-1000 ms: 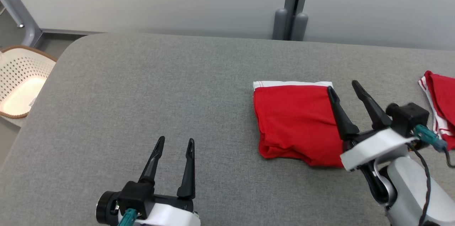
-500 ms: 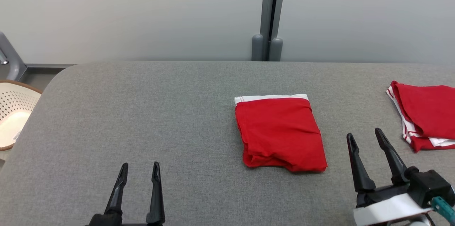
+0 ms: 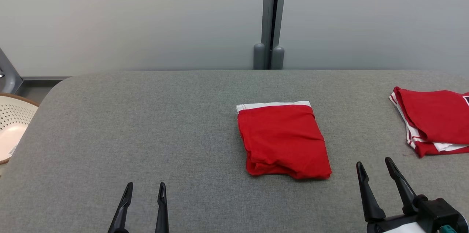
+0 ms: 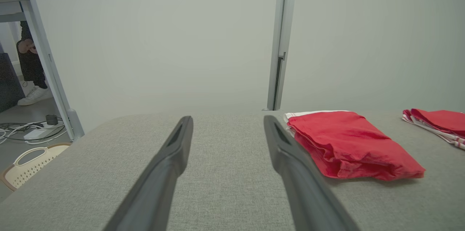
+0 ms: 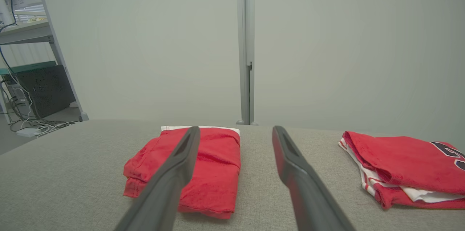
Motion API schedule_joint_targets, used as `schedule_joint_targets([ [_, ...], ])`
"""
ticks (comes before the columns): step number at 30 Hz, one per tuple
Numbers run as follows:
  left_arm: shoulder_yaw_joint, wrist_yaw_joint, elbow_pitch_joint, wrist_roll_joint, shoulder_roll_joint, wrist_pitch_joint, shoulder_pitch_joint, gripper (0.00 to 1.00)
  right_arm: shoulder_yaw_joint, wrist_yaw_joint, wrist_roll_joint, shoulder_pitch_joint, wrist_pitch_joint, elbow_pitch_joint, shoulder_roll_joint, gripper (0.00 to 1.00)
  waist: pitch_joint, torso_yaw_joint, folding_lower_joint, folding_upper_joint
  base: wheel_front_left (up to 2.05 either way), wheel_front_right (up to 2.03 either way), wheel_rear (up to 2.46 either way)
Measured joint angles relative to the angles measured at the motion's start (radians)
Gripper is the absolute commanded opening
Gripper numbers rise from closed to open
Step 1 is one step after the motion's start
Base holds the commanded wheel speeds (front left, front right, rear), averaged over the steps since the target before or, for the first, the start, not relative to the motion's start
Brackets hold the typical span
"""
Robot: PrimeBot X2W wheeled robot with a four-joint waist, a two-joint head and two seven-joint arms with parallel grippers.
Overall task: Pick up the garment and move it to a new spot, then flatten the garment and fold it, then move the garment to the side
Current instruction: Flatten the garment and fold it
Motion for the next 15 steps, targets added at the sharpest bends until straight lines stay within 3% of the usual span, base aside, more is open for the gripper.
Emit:
schedule_joint_targets([
  [15, -0.023, 0.012, -0.003, 0.023, 0.000, 0.000, 0.000, 1.00, -0.017, 0.000, 0.005, 0.007, 0.000, 0.000, 0.005, 1.00, 0.017, 0.021, 0.0000, 0.0000, 0.00, 0.00, 0.00],
])
